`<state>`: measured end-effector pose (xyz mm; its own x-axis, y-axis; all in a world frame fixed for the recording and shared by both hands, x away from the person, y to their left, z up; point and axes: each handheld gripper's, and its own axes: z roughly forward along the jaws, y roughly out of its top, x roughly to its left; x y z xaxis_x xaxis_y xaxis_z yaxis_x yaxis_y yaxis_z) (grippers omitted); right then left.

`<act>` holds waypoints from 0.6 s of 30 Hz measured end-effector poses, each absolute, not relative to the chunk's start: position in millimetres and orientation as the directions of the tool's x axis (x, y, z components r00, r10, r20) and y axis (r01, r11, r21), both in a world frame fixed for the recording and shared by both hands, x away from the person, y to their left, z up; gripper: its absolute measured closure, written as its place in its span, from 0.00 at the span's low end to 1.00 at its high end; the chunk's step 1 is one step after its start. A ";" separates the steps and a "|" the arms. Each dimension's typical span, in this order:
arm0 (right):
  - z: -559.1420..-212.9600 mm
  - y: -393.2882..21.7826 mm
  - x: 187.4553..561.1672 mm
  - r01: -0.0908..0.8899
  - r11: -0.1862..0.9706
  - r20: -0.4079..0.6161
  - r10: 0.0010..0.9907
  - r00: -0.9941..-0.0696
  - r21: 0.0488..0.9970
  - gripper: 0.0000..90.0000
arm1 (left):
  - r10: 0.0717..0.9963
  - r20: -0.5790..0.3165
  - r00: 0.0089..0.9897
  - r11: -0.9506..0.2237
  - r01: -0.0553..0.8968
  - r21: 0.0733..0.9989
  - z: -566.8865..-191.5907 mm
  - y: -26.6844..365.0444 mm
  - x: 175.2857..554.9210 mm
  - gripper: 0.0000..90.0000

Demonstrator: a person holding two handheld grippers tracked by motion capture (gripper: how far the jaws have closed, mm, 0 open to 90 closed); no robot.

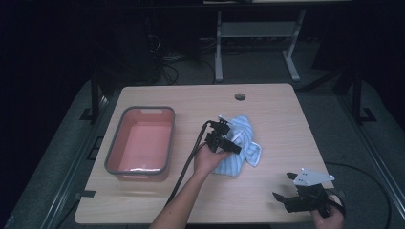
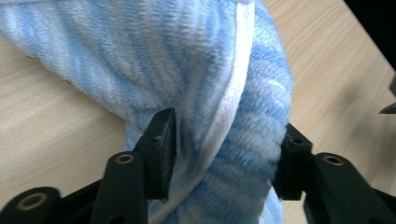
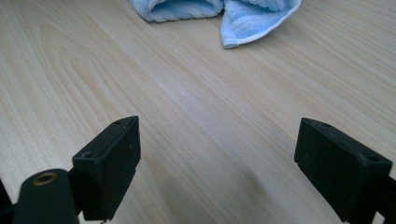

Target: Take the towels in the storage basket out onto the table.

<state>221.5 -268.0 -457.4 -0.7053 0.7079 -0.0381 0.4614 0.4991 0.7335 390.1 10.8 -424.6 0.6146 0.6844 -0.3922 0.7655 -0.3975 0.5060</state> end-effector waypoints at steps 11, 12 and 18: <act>-456.9 -268.5 221.4 0.465 0.492 -0.037 0.715 -0.698 0.736 0.15 | 0.674 -0.389 0.628 -0.386 0.748 0.540 -411.5 20.3 383.6 0.47; -456.8 -268.7 221.6 0.465 0.490 -0.036 0.716 -0.697 0.737 0.15 | 0.670 -0.391 0.631 -0.385 0.746 0.544 -410.1 21.2 382.8 0.47; -456.2 -270.4 221.4 0.465 0.488 -0.038 0.719 -0.694 0.738 0.15 | 0.655 -0.395 0.644 -0.383 0.734 0.560 -403.5 26.7 377.0 0.46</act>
<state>221.4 -270.4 -456.2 -0.6937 0.7192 -0.0384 0.4655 0.4884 0.7381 377.0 26.7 -403.5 0.6436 0.6552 -0.3955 0.7344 -0.3833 0.5602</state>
